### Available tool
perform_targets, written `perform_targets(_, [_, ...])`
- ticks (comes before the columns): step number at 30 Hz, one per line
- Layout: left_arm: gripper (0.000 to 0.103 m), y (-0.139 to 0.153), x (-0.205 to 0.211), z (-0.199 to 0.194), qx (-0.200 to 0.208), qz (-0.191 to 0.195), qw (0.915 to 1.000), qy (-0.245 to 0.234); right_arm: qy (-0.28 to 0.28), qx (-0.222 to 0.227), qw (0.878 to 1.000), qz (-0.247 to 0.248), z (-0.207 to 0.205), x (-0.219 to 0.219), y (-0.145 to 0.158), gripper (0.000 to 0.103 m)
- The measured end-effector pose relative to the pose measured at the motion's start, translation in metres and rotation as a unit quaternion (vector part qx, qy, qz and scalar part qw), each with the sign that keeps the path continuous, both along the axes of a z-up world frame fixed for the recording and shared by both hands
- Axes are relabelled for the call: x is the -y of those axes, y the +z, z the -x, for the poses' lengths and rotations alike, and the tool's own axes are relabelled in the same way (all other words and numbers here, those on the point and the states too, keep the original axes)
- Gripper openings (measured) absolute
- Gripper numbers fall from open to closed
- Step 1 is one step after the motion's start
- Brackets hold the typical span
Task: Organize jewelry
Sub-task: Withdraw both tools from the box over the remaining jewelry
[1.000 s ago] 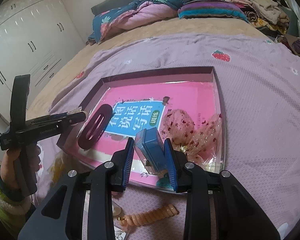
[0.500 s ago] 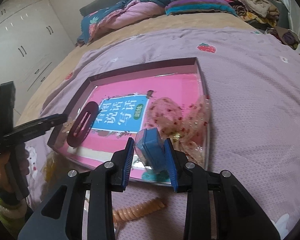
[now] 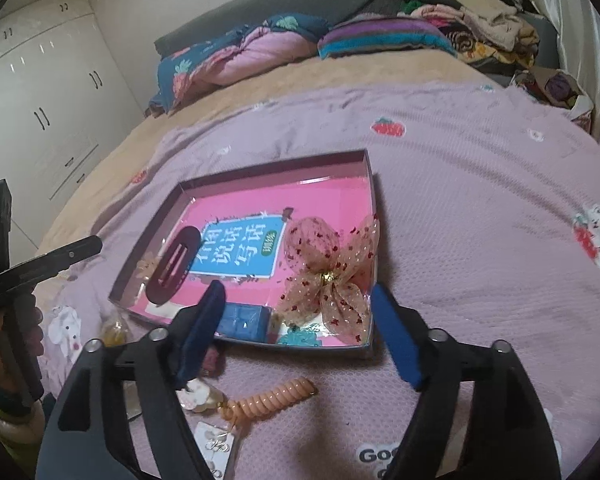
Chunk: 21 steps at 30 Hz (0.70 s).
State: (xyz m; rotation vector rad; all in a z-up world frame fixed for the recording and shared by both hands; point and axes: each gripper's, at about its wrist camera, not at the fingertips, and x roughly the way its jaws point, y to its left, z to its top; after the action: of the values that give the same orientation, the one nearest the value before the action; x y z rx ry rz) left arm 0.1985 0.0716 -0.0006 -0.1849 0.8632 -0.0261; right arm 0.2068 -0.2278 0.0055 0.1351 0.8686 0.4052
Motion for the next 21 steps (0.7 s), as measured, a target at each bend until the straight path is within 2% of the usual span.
perform_targets(5, [0.092, 0.020, -0.002, 0.014, 0.023, 0.000, 0.9997, 0.009, 0.000, 0.022, 1.000, -0.006, 0.013, 0.005, 0.019, 0.084])
perform_targets(10, [0.093, 0.039, -0.004, 0.029, 0.043, 0.001, 0.9990, 0.015, 0.000, 0.039, 0.999, -0.010, 0.024, 0.010, 0.035, 0.086])
perform_targets(21, [0.093, 0.061, -0.003, 0.059, 0.069, -0.003, 0.9975, 0.016, 0.012, 0.063, 0.998, -0.008, 0.054, 0.010, 0.058, 0.086])
